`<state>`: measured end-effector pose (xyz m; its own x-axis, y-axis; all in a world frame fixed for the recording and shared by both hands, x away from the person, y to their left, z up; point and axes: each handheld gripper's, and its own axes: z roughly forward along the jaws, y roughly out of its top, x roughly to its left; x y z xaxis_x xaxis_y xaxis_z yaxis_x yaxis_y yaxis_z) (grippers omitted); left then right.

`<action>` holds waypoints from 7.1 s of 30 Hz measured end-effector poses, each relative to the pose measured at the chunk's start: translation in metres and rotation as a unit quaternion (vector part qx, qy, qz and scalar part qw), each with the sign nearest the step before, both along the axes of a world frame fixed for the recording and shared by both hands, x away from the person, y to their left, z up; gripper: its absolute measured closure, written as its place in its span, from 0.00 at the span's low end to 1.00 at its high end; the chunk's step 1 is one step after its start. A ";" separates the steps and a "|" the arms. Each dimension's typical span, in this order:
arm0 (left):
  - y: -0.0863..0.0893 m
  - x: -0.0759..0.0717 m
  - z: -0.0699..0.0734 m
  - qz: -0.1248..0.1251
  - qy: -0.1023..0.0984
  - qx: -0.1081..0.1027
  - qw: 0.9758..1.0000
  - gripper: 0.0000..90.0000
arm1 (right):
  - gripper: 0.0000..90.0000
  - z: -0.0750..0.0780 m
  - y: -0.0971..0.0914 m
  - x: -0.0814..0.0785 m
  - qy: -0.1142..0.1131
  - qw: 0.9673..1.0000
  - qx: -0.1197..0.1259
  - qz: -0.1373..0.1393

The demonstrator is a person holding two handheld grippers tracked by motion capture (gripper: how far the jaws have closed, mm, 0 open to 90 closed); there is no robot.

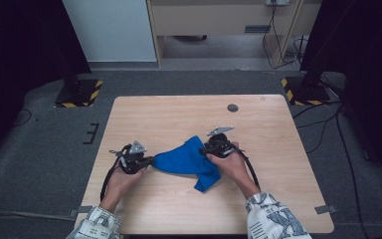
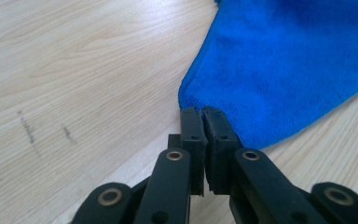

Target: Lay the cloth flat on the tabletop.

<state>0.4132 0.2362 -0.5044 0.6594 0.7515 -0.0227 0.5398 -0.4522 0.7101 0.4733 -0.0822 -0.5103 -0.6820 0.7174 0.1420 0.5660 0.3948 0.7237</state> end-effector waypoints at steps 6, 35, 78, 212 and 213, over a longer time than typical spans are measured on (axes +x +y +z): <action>-0.004 0.000 0.000 -0.005 -0.001 0.005 1.000 0.97 | 0.94 -0.003 0.001 0.001 0.003 1.000 -0.005 0.008; 0.021 -0.004 0.009 0.023 0.004 0.016 1.000 0.97 | 0.85 0.008 0.035 -0.015 -0.016 0.998 -0.034 0.051; 0.043 0.001 0.002 0.064 0.000 0.023 0.998 0.97 | 0.97 -0.011 -0.005 -0.016 0.010 0.997 -0.076 -0.029; -0.031 0.014 0.127 0.014 -0.152 -0.078 0.985 0.97 | 0.98 0.142 -0.106 -0.033 -0.194 0.975 0.069 -0.084; -0.031 0.012 0.128 0.014 -0.154 -0.080 0.985 0.97 | 0.98 0.143 -0.107 -0.034 -0.195 0.975 0.070 -0.084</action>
<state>0.4255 0.2050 -0.3760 0.6331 0.7721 0.0559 0.2982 -0.3098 0.9028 0.4392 -0.1894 -0.3672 -0.5791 0.8152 0.0004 0.2847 0.2018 0.9371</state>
